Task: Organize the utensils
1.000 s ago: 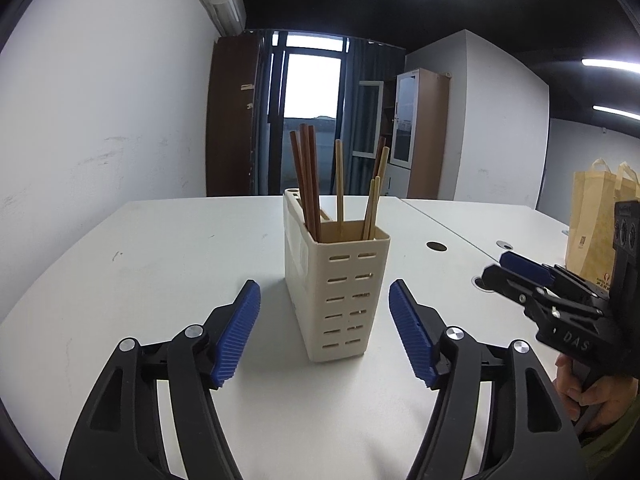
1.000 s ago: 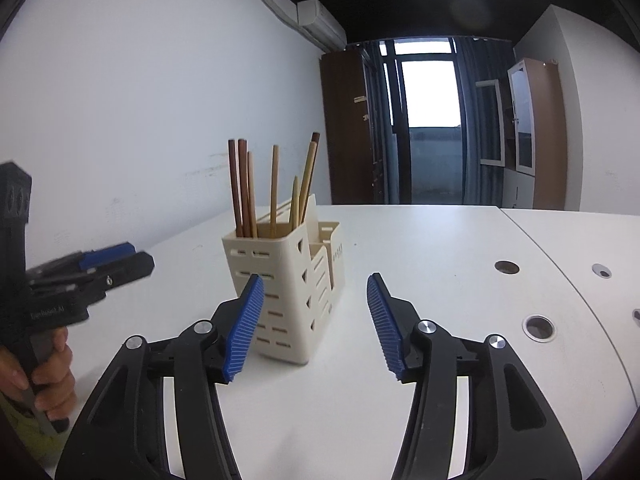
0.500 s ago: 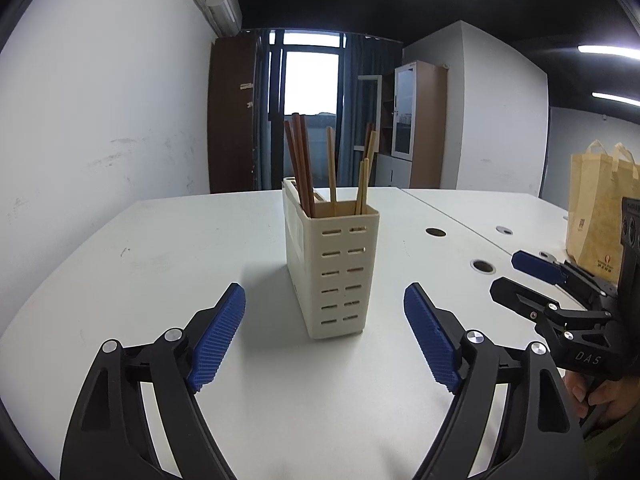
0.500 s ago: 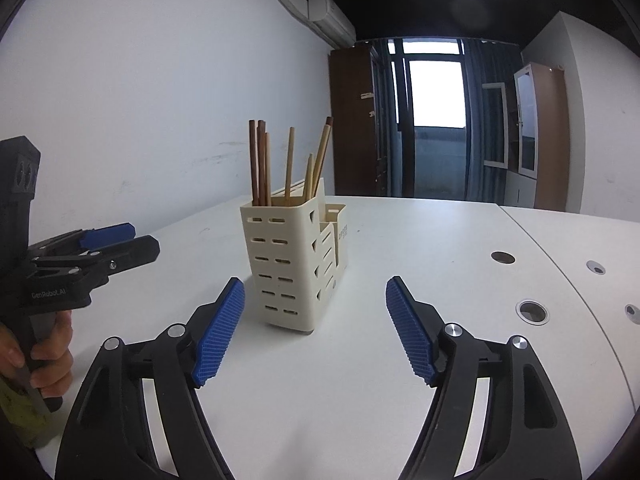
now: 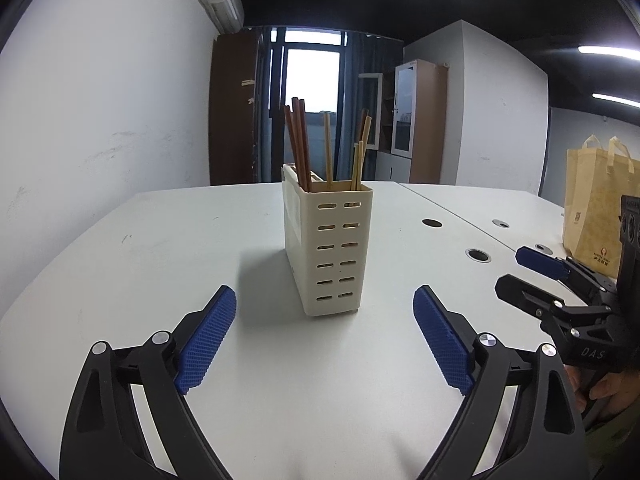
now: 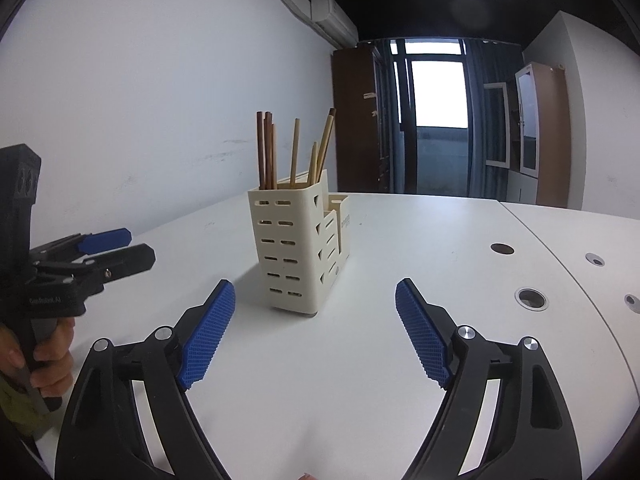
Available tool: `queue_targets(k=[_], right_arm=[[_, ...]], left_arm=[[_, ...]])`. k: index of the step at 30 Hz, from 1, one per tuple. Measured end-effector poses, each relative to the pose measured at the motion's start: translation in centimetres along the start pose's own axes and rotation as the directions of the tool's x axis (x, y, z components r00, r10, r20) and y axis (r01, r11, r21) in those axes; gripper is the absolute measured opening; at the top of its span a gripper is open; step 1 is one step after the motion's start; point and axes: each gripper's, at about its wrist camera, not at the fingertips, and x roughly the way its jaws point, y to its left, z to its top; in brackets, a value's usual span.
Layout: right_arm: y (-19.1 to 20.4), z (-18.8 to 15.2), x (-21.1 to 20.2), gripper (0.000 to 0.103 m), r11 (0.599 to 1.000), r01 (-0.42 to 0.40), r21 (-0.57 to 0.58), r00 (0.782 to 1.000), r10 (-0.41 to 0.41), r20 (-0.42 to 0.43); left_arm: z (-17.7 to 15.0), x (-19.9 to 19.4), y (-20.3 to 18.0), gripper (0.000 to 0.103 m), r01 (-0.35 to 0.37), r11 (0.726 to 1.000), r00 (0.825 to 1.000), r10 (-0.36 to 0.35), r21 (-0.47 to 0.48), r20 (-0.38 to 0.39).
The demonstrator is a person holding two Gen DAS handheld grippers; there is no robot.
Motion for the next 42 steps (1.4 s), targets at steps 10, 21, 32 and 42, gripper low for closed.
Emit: queue_targets(k=[10,21,32,42], right_arm=[[-0.3,-0.4,-0.8,0.09,1.0,0.002,0.001,1.0,-0.002,0.027],[0.7,-1.2,-0.4,0.097,0.999,-0.014,-0.047,1.0,0.014,0.005],[0.7,-1.3,-0.1,0.097,0.999,-0.027,-0.034,1.0,0.027,-0.002],[0.9,-1.4,0.0,0.097,0.998,-0.05,-0.032,0.999,0.05,-0.01]], left_arm=[[-0.9,-0.7,0.9,0.097,0.011,0.999,1.0,-0.01,-0.033,0.018],[-1.7,-0.5,0.6,0.097,0.006,1.0,1.0,-0.006,-0.014,-0.006],[-1.8,-0.9,0.0,0.097,0.008,1.0,1.0,-0.008,0.007,-0.003],[-1.9,-0.8,-0.1,0.097,-0.004,1.0,1.0,0.004,0.017,-0.004]])
